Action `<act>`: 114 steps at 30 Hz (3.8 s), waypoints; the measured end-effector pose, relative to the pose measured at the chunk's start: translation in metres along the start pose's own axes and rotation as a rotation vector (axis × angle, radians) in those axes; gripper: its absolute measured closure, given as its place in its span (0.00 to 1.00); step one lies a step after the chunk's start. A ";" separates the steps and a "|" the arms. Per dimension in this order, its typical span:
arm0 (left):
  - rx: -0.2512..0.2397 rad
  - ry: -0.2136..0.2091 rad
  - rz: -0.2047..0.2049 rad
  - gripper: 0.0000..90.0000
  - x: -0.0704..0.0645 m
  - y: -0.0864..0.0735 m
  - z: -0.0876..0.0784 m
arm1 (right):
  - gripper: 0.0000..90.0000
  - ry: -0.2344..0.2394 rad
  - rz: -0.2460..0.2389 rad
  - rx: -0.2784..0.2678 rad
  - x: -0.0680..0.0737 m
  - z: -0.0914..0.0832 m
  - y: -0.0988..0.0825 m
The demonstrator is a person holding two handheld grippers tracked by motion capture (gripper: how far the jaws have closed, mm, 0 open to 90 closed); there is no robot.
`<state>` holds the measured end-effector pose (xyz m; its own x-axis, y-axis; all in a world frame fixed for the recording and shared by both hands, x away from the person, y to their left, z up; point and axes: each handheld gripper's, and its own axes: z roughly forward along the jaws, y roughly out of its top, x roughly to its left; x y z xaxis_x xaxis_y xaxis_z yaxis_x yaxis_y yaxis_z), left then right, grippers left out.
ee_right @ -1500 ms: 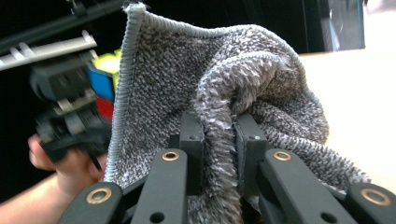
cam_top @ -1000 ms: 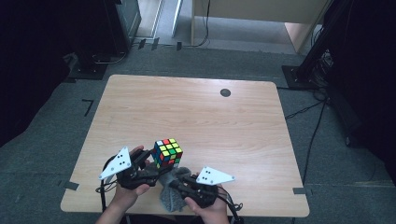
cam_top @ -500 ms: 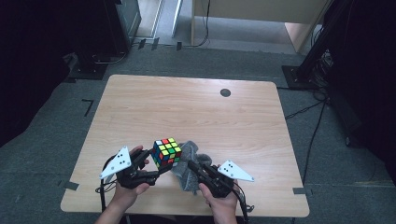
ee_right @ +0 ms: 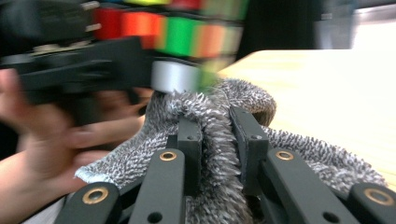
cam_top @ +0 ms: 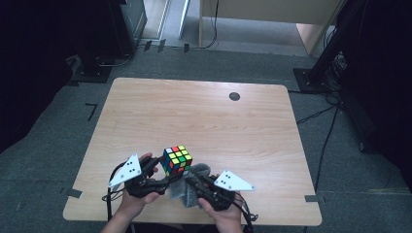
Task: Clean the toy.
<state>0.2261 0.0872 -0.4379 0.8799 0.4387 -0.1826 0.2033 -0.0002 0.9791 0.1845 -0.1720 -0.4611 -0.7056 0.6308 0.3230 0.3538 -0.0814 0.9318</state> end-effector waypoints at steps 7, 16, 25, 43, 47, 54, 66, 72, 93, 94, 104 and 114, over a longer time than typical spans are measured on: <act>0.017 0.023 -0.003 0.38 0.006 -0.003 -0.002 | 0.83 -0.280 0.028 -0.013 -0.045 -0.022 0.002; 0.094 0.072 0.060 0.38 0.005 -0.016 0.007 | 0.48 -0.409 0.076 0.080 -0.071 -0.027 0.000; 0.162 0.110 0.168 0.38 -0.005 -0.026 0.018 | 0.22 -0.126 0.160 -0.017 -0.010 -0.024 0.042; 0.209 0.131 0.378 0.37 -0.039 -0.037 0.038 | 0.38 -0.136 0.293 0.102 0.000 -0.006 0.026; 0.206 0.150 0.386 0.31 -0.042 -0.036 0.040 | 0.38 -0.178 0.270 0.114 0.004 -0.005 0.023; 0.218 0.148 0.390 0.32 -0.043 -0.036 0.041 | 0.38 -0.202 0.237 0.145 0.012 0.001 0.019; 0.163 0.174 0.164 0.38 -0.017 -0.021 0.027 | 0.27 -0.148 0.212 0.055 0.008 -0.009 0.031; 0.067 0.160 -0.078 0.38 0.012 -0.010 0.009 | 0.31 -0.217 0.169 -0.004 0.007 -0.011 0.021; 0.029 0.040 -0.254 0.38 -0.004 -0.009 0.023 | 0.32 -0.235 0.038 0.010 0.036 0.027 -0.003; 0.032 0.038 -0.252 0.38 -0.004 -0.009 0.024 | 0.32 -0.235 0.038 0.010 0.036 0.027 -0.003; 0.013 0.022 -0.277 0.33 -0.001 -0.009 0.022 | 0.38 -0.252 0.019 0.007 0.035 0.024 -0.005; -0.054 0.007 -0.246 0.26 0.017 0.003 -0.001 | 0.38 -0.214 0.042 0.044 0.012 0.009 0.001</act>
<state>0.2411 0.0956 -0.4378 0.8038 0.4261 -0.4152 0.3873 0.1551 0.9088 0.1821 -0.1573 -0.4582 -0.5448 0.7776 0.3140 0.4098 -0.0798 0.9087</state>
